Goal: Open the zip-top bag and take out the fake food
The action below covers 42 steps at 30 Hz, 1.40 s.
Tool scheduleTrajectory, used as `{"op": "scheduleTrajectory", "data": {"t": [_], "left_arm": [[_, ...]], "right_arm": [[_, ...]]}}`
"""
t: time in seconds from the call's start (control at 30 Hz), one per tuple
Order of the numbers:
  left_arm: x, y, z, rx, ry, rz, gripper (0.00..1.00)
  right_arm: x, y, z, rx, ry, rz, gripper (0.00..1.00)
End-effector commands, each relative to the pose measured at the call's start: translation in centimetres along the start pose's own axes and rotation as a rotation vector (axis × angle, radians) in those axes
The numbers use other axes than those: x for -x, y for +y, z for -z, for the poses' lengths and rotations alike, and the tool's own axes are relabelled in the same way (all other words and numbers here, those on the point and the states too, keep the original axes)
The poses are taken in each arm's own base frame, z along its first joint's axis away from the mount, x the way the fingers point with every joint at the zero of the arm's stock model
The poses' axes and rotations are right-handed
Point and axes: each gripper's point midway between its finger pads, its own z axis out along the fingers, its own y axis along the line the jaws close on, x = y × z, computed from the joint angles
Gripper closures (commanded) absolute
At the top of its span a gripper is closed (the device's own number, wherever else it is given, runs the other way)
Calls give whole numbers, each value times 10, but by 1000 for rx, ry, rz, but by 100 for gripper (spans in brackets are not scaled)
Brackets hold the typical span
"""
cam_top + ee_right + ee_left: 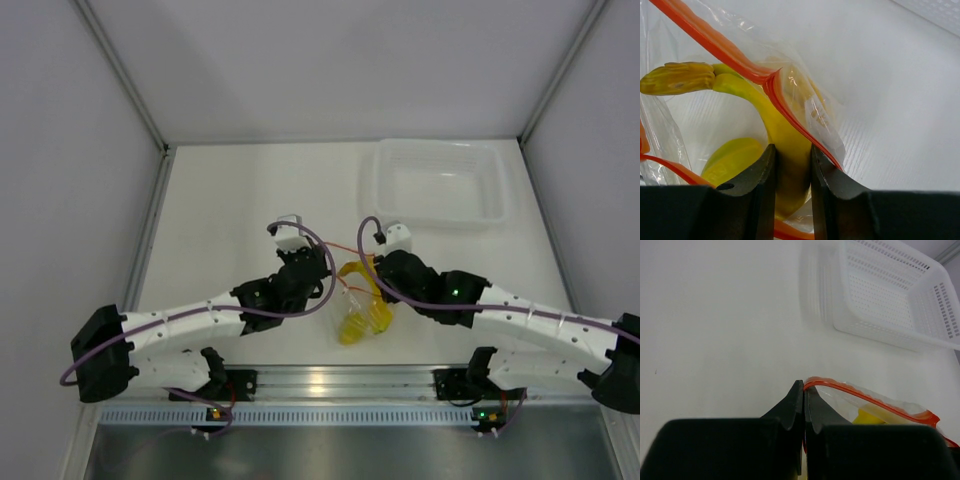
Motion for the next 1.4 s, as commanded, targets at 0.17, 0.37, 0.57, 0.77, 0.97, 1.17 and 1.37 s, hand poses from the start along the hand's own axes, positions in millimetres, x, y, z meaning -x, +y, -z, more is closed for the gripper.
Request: {"op": "scheduleTrajectory", "data": {"t": [0.17,0.37,0.57,0.77,0.97,1.17,1.37], "left_arm": [[-3,-27,3,-130,58,72,100],[-9,-32,6,-166,82,94,100],[-13,-43,9,-220,110,128,100],[-9,-47,12,-231,107,160,100],[-8,-34,10,-185,77,165,100],[-11,-41,10,-203,99,178,100],[-3,-49,18,-256,109,185,100]], "right_arm": [[38,26,17,169,-183,-158,100],[52,19,23,146,-240,-262,100],[63,18,28,178,-319,-376,100],[78,16,38,223,-416,-474,100],[88,16,52,274,-469,-506,100],[109,13,68,319,-577,-563,100],[117,1,61,230,-666,-464,100]]}}
